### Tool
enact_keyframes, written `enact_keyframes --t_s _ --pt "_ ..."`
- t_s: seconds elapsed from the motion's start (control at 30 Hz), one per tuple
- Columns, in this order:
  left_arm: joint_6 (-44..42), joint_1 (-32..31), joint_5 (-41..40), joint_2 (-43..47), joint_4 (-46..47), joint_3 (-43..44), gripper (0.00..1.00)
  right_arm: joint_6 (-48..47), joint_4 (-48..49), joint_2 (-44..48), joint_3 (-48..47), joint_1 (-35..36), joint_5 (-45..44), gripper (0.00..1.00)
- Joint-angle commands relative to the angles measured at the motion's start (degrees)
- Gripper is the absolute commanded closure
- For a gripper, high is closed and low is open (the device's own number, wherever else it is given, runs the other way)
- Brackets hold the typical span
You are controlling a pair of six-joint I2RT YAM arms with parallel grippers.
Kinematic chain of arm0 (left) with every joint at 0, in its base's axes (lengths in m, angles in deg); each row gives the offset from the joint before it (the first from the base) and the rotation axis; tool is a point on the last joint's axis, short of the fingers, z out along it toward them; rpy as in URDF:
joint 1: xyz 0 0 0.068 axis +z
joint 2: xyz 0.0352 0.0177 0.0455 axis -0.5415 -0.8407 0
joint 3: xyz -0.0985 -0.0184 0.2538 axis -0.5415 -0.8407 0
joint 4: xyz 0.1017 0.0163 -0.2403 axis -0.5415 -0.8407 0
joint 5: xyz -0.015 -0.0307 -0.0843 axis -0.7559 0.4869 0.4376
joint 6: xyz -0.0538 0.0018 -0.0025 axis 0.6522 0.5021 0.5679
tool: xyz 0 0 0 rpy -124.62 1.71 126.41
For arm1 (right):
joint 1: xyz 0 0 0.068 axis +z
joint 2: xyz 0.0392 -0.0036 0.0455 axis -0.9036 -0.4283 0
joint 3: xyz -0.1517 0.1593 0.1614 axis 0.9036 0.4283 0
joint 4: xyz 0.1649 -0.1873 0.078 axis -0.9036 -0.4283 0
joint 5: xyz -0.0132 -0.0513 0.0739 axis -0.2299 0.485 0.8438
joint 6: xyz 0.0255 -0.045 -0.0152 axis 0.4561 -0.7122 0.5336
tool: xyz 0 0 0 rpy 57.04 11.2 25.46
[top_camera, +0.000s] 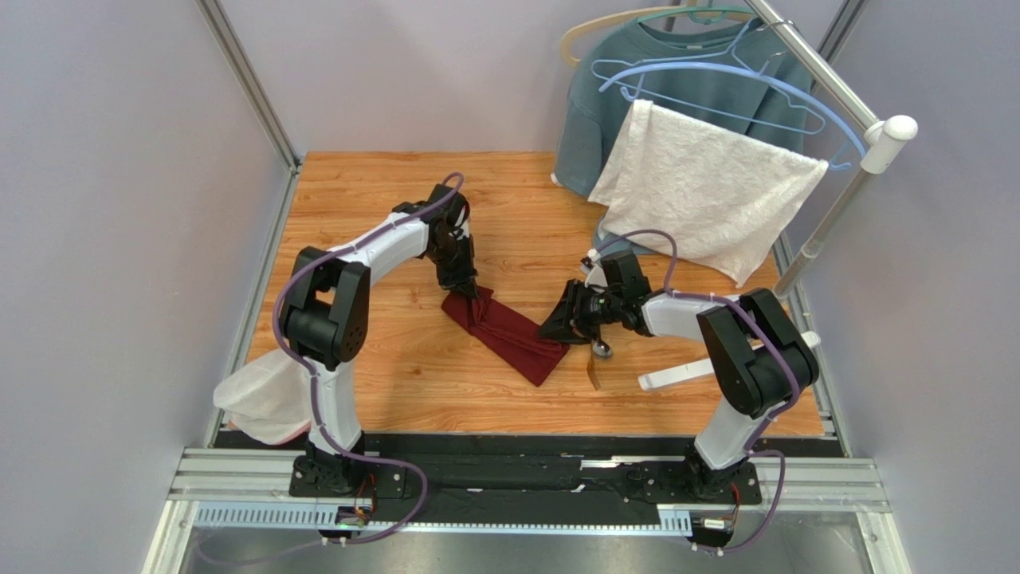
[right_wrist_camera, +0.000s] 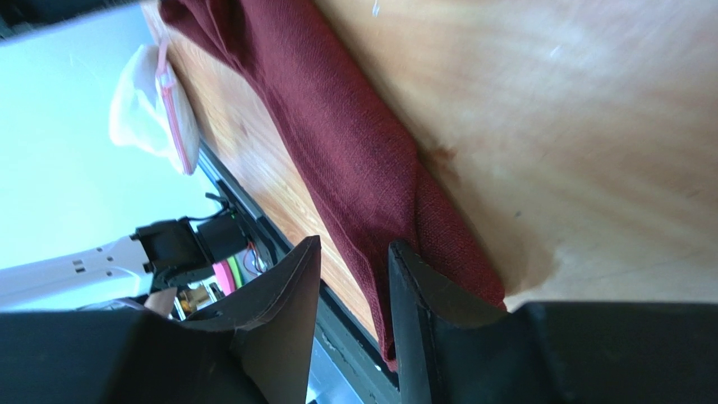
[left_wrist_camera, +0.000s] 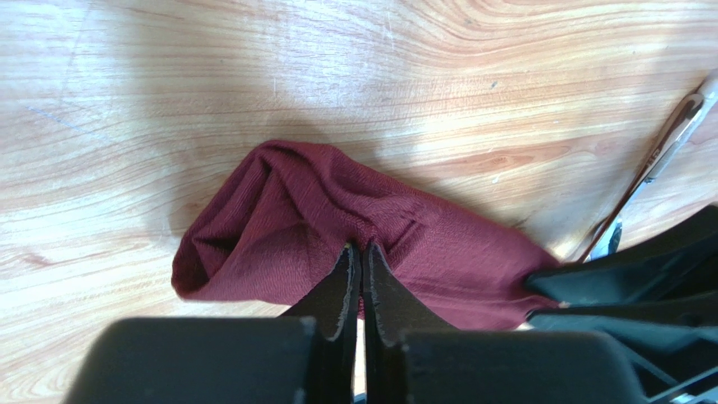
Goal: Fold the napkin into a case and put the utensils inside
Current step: Fold the 2/3-rectangle-folded napkin at the center of the board.
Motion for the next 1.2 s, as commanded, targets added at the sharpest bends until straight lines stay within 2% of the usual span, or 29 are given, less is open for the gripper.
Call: enact_keyframes --t_s 0.0,0.03,0.1,0.13,0.23,0.3,0.4,0.43,0.53,0.63,0.73,1.03,1.17 --pt "-1.1 0.4 -2.1 4.7 -0.7 0.3 0.89 0.7 1.9 3.9 1.9 2.0 -0.9 0.61" --pt "-1.0 0.4 -2.6 6.2 -1.0 0.2 0.81 0.6 2.7 3.9 2.3 2.0 -0.9 0.61" --pt "-0.8 0.2 -4.1 8.5 -1.3 -0.8 0.76 0.2 2.5 3.7 2.3 2.0 -0.4 0.61" --pt "-0.6 0.1 -5.3 11.5 -1.3 -1.4 0.65 -0.2 2.3 3.7 2.1 2.0 -0.4 0.61" --pt "0.7 -0.8 -7.1 18.3 -1.4 -5.1 0.61 -4.2 0.5 4.0 1.4 2.0 -0.9 0.60" --pt "1.6 -2.0 -7.0 22.0 -0.6 -9.7 0.59 -10.8 -2.3 4.2 -0.6 3.2 -2.7 0.56" --pt "4.4 -2.8 -3.6 29.2 2.1 -17.3 0.68 -18.7 -9.8 5.3 -3.1 5.5 -6.5 0.48" --pt "6.3 -3.0 1.2 30.1 5.8 -19.6 0.77 -20.5 -12.5 5.6 -3.6 6.3 -8.0 0.45" --pt "11.6 -5.2 8.7 31.7 14.2 -27.7 0.89 -25.0 -16.2 7.0 -5.6 9.2 -12.2 0.43" --pt "16.2 -8.4 11.0 30.9 21.6 -33.0 0.95 -28.2 -19.2 7.8 -7.1 12.1 -16.7 0.40" --pt "19.7 -10.7 11.8 28.7 27.8 -35.9 0.99 -31.2 -22.8 7.9 -9.1 15.7 -22.2 0.39" --pt "21.9 -12.4 6.9 23.6 31.5 -38.1 1.00 -35.1 -27.3 6.2 -11.5 22.9 -35.9 0.37" --pt "22.4 -12.5 7.3 20.0 33.5 -38.6 1.00 -36.2 -28.5 4.8 -13.1 25.3 -42.8 0.37"
